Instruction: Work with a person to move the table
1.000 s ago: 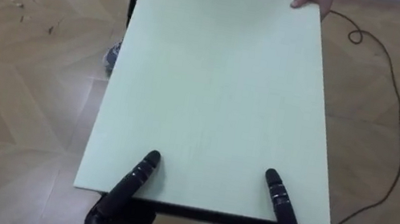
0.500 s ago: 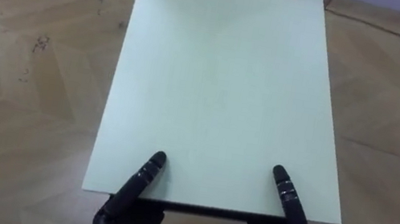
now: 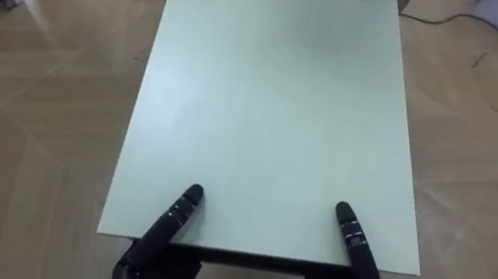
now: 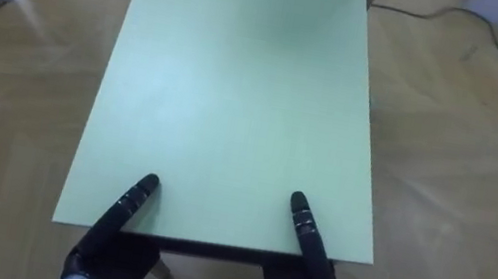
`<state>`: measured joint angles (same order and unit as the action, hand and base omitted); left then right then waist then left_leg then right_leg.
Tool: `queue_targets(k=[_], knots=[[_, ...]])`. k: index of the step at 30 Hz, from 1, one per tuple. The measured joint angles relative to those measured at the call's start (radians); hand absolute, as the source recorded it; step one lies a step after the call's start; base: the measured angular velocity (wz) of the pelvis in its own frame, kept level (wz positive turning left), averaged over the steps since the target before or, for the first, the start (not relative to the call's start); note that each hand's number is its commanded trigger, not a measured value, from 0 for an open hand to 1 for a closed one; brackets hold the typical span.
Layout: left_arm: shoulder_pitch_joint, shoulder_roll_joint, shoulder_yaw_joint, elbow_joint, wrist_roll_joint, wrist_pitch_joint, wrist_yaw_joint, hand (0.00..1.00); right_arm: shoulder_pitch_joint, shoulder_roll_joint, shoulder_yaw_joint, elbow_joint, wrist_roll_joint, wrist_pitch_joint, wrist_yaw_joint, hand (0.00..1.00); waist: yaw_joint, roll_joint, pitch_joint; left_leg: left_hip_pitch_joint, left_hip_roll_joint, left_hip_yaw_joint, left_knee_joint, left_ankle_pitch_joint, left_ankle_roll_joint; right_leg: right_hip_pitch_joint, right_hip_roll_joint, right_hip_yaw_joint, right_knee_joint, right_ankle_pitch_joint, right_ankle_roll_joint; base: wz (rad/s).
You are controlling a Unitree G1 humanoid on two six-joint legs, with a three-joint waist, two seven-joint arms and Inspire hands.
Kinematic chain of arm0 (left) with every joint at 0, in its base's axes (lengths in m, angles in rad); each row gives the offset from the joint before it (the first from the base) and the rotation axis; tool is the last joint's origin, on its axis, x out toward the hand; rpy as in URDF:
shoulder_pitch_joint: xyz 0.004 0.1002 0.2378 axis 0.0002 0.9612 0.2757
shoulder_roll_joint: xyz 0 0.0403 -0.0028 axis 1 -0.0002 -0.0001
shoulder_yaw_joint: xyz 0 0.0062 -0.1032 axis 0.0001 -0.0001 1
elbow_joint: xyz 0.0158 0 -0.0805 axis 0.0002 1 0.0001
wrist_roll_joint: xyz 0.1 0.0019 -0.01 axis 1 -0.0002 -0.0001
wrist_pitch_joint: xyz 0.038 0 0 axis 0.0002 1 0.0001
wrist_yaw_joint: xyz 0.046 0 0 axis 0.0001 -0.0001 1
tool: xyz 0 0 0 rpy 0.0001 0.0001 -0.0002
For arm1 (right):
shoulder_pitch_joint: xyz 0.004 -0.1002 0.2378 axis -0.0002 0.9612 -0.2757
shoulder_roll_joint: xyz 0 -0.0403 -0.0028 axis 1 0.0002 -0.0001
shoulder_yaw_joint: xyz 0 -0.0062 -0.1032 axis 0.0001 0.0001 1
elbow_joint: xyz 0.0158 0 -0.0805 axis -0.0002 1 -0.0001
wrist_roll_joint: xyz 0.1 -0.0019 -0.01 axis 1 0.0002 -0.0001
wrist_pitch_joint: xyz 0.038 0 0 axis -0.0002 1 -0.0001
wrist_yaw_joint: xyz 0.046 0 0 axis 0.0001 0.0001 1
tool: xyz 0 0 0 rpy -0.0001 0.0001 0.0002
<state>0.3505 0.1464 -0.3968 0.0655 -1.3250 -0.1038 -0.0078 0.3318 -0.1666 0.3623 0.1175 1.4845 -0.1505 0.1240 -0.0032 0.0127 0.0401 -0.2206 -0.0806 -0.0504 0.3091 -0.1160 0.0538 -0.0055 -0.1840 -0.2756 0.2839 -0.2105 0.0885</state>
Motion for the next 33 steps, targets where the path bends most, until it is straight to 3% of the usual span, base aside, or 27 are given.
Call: queue_targets(k=[2,8,11,15,19,22,23,24,25,26,27,28,29,31,33], knots=[[-0.001,0.001,-0.001,-0.005,0.002,-0.013,-0.001,1.0,-0.006,0.005,0.0,-0.001,-0.001,0.0,0.0,1.0,0.006,-0.002,-0.0007,-0.003,-0.012,-0.035,0.0,0.006,-0.002,0.011,0.012,0.05,-0.013,-0.001,-0.001,0.57],[0.0,0.002,0.0,-0.011,0.002,-0.037,-0.002,1.0,-0.031,0.003,0.008,-0.001,-0.005,0.0,-0.003,1.0,0.04,-0.016,-0.0036,-0.015,-0.019,-0.097,-0.003,0.026,-0.023,0.051,0.041,0.084,-0.068,-0.001,-0.003,0.37],[0.0,-0.002,0.0,-0.011,0.002,-0.04,-0.003,1.0,-0.038,0.001,0.009,-0.001,-0.007,0.001,-0.008,1.0,0.05,-0.019,-0.0057,-0.026,-0.018,-0.121,-0.002,0.036,-0.035,0.061,0.057,0.094,-0.081,-0.007,-0.029,0.34],[0.007,-0.002,0.0,-0.013,-0.001,-0.034,-0.003,1.0,-0.035,-0.003,0.009,0.0,-0.011,0.0,-0.014,1.0,0.07,-0.019,-0.0057,-0.031,-0.013,-0.126,-0.004,0.052,-0.046,0.072,0.082,0.165,-0.08,-0.027,-0.066,0.37],[0.006,-0.004,-0.008,-0.014,-0.011,-0.03,-0.003,1.0,-0.039,-0.011,0.007,0.0,-0.006,-0.001,-0.019,1.0,0.071,-0.018,-0.0067,-0.05,-0.013,-0.17,-0.021,0.088,-0.065,0.073,0.109,0.164,-0.081,-0.034,-0.079,0.65],[-0.005,-0.002,-0.01,-0.014,-0.01,-0.027,-0.003,1.0,-0.039,-0.011,0.002,-0.002,-0.002,-0.002,-0.019,1.0,0.044,-0.016,-0.0086,-0.05,-0.008,-0.139,-0.109,0.176,-0.062,0.072,0.131,0.158,-0.083,-0.038,-0.097,1.12],[-0.012,0.001,-0.009,-0.014,-0.01,-0.027,-0.003,1.0,-0.041,-0.009,0.001,-0.004,0.0,-0.002,-0.02,1.0,0.038,-0.017,-0.009,-0.055,0.003,-0.067,-0.132,0.199,-0.054,0.069,0.132,0.137,-0.089,-0.043,-0.106,0.75],[-0.009,-0.004,0.0,-0.014,-0.012,-0.03,-0.003,1.0,-0.054,-0.006,0.004,-0.004,-0.004,0.0,-0.029,1.0,0.043,-0.019,-0.0086,-0.086,0.025,0.035,-0.033,0.139,-0.038,0.07,0.116,0.078,-0.1,-0.045,-0.106,0.49],[0.009,-0.007,0.006,-0.02,-0.022,-0.046,-0.005,1.0,-0.071,-0.005,0.011,-0.002,-0.018,0.012,-0.043,1.0,0.042,-0.011,-0.0096,-0.102,0.071,0.145,0.136,0.013,-0.023,0.073,0.119,0.004,-0.092,-0.043,-0.102,0.16],[0.014,-0.008,0.006,-0.024,-0.028,-0.048,-0.005,1.0,-0.073,-0.004,0.011,-0.002,-0.025,0.015,-0.045,1.0,0.041,-0.007,-0.0115,-0.1,0.093,0.182,0.197,-0.032,-0.019,0.073,0.121,-0.033,-0.087,-0.043,-0.102,0.38],[0.013,-0.01,0.004,-0.024,-0.033,-0.044,-0.005,1.0,-0.072,-0.001,0.01,-0.005,-0.027,0.015,-0.045,1.0,0.03,0.004,-0.0182,-0.089,0.129,0.218,0.264,-0.097,-0.025,0.07,0.131,-0.088,-0.067,-0.043,-0.102,0.81],[0.005,-0.012,0.005,-0.024,-0.033,-0.037,-0.005,1.0,-0.073,-0.002,0.004,-0.008,-0.027,0.015,-0.045,1.0,0.012,0.013,-0.018,-0.073,0.145,0.228,0.251,-0.126,-0.031,0.061,0.14,-0.1,-0.046,-0.043,-0.102,0.91],[0.0,-0.012,0.006,-0.024,-0.033,-0.031,-0.005,1.0,-0.073,-0.001,0.0,-0.01,-0.028,0.015,-0.045,1.0,0.008,0.015,-0.0167,-0.067,0.143,0.234,0.226,-0.128,-0.027,0.057,0.143,-0.092,-0.038,-0.044,-0.101,0.9],[-0.006,-0.01,0.011,-0.022,-0.034,-0.02,-0.002,1.0,-0.067,0.0,-0.003,-0.011,-0.032,0.016,-0.045,1.0,-0.005,0.014,-0.0172,-0.039,0.125,0.246,0.151,-0.121,0.015,0.042,0.141,-0.039,-0.024,-0.047,-0.096,0.55],[0.0,-0.007,0.012,-0.023,-0.034,-0.017,-0.002,1.0,-0.06,0.004,-0.003,-0.013,-0.037,0.02,-0.046,1.0,0.01,0.018,-0.0152,-0.03,0.095,0.24,0.113,-0.101,0.033,0.02,0.127,0.002,-0.001,-0.055,-0.074,0.2]])
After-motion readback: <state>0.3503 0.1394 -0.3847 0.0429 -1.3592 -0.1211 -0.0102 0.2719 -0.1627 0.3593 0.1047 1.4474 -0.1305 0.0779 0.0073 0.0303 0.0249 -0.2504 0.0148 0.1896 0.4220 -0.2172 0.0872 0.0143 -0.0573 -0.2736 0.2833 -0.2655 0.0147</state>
